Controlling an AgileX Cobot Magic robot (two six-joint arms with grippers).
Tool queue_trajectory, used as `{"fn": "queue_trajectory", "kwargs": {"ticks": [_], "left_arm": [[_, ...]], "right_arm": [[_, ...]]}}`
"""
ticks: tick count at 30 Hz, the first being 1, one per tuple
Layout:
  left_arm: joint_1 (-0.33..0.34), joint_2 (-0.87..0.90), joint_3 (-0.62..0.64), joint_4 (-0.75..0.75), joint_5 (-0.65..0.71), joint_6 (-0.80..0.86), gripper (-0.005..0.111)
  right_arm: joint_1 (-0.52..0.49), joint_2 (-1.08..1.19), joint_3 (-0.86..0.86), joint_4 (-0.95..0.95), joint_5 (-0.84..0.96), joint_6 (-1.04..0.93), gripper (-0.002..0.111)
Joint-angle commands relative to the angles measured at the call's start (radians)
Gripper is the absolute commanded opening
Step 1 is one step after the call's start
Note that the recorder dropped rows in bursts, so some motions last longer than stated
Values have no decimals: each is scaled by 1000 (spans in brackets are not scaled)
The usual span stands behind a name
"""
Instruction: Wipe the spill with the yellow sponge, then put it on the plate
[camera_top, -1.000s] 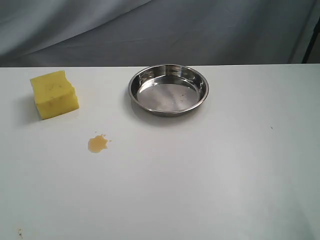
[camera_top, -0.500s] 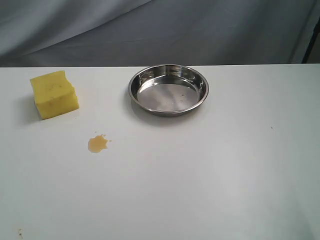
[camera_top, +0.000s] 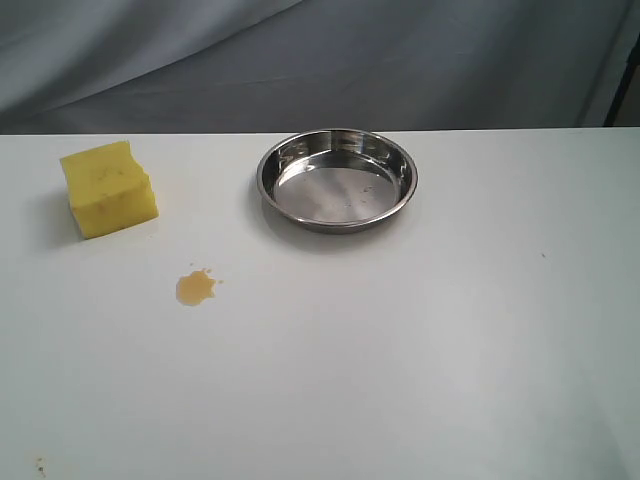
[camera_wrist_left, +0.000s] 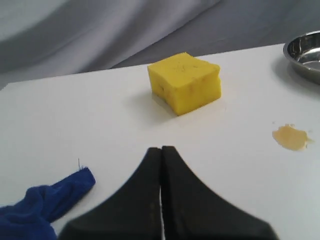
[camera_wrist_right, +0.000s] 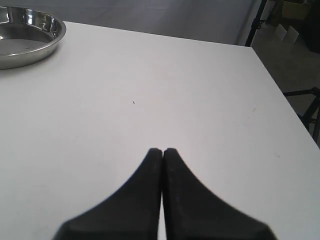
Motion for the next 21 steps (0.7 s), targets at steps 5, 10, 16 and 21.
{"fn": "queue_trajectory", "kwargs": {"ticks": [5, 10, 16, 21], "left_arm": [[-3, 2, 1, 8, -479, -12, 0], [-3, 2, 1, 8, -814, -12, 0], [-3, 2, 1, 8, -1099, -74, 0], [-3, 2, 1, 8, -1121, -215, 0]], "right_arm": [[-3, 3, 4, 5, -8, 3, 0], [-3, 3, 4, 5, -8, 1, 0], [-3, 3, 4, 5, -8, 1, 0], [-3, 3, 4, 5, -8, 1, 0]]}}
